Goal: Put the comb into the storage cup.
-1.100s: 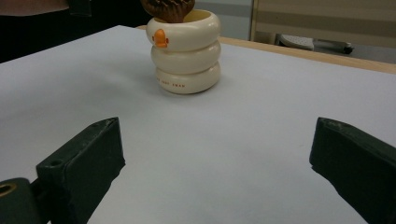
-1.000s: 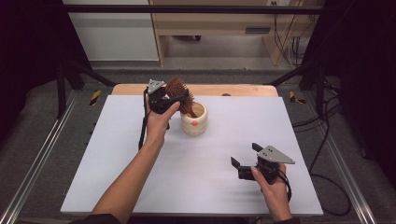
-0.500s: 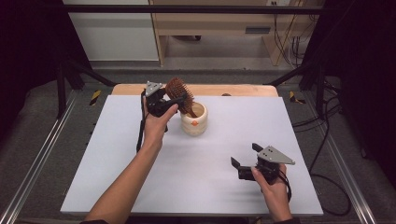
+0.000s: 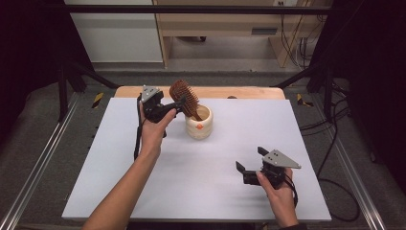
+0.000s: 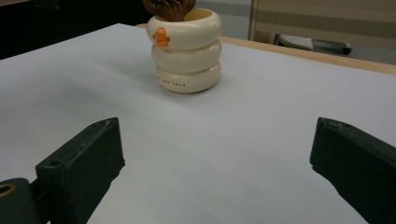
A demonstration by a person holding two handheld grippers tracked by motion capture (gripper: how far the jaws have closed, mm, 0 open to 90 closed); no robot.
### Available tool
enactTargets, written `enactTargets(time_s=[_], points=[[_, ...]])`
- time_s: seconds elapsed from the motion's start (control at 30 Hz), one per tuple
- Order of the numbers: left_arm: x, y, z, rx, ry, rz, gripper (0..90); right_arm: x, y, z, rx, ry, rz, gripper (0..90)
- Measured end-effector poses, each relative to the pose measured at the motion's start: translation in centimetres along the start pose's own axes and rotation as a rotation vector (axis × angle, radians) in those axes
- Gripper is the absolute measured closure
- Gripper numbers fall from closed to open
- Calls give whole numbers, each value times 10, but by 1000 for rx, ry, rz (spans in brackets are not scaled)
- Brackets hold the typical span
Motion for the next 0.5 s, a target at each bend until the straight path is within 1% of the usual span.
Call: enactTargets(time_s=[0.1, 0.2, 0.3, 0.43, 0.5], points=[[-4, 1, 3, 6, -22, 9, 40, 4, 0, 1, 14, -3, 1, 33], [-10, -2, 5, 23, -29, 11, 40, 6, -1, 3, 9, -6, 0, 34], [-15, -5, 4, 27, -26, 4, 39, 5, -1, 4, 1, -8, -1, 34], [-21, -9, 2, 29, -20, -4, 36, 2, -2, 4, 4, -10, -9, 32], [-23, -12, 2, 36, -12, -6, 35, 2, -2, 4, 5, -10, -8, 32]])
Point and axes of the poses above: each handheld gripper's, and its own axes: x roughly forward along the jaws, y roughly out of its underside, z roughly to its left, the point moved 5 cm from there along x, roughly forward along the jaws, and after that the axes turned 5 degrees about x, right-handed, at the moved point
